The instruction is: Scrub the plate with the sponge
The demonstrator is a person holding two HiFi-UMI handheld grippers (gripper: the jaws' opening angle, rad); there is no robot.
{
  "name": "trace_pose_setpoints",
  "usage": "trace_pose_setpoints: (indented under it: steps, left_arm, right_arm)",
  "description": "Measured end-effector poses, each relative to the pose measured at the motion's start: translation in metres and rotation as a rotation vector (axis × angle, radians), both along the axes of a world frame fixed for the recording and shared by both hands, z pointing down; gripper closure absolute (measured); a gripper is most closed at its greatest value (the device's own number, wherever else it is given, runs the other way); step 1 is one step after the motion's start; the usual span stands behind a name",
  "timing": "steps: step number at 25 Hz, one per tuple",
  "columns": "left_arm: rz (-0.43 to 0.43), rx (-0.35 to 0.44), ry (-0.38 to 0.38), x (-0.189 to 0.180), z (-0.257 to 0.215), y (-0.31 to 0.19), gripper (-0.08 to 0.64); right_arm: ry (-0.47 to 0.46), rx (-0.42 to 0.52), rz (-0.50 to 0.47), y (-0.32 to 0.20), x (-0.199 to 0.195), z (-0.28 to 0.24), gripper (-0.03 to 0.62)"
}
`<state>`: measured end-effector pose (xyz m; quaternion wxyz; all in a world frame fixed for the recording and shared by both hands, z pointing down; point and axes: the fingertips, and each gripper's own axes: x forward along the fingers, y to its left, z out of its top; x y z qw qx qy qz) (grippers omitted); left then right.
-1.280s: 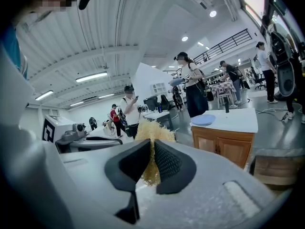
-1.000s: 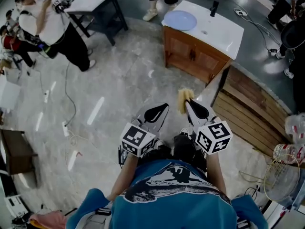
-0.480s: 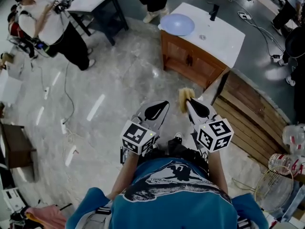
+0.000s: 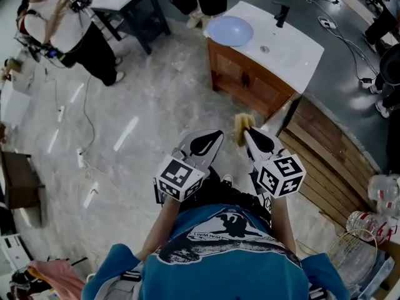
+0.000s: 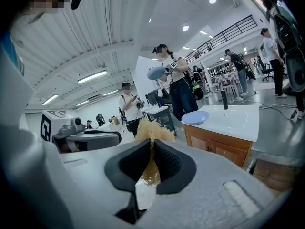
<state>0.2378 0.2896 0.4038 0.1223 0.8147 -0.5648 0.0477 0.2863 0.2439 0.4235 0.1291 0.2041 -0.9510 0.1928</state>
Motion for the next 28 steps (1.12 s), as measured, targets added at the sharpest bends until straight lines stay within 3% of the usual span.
trace_pose_setpoints:
  steps: [6,14,28]
  left_arm:
    - [-0.018,-0.010,-0.015,-0.008,-0.003,-0.008,0.545]
    - [0.005,-0.023,0.002,-0.038,0.009,-0.045,0.545]
    - [0.157,-0.011,-0.028,-0.141,0.007,-0.174,0.543]
  right_arm:
    - [-0.024,-0.022,-0.010,-0.014,-0.009,0.003,0.565]
    - [0.011,-0.048,-0.004,-0.044,-0.038,0.018,0.565]
    - [0.093,-0.059,0.077,-0.161,-0.151,0.026,0.563]
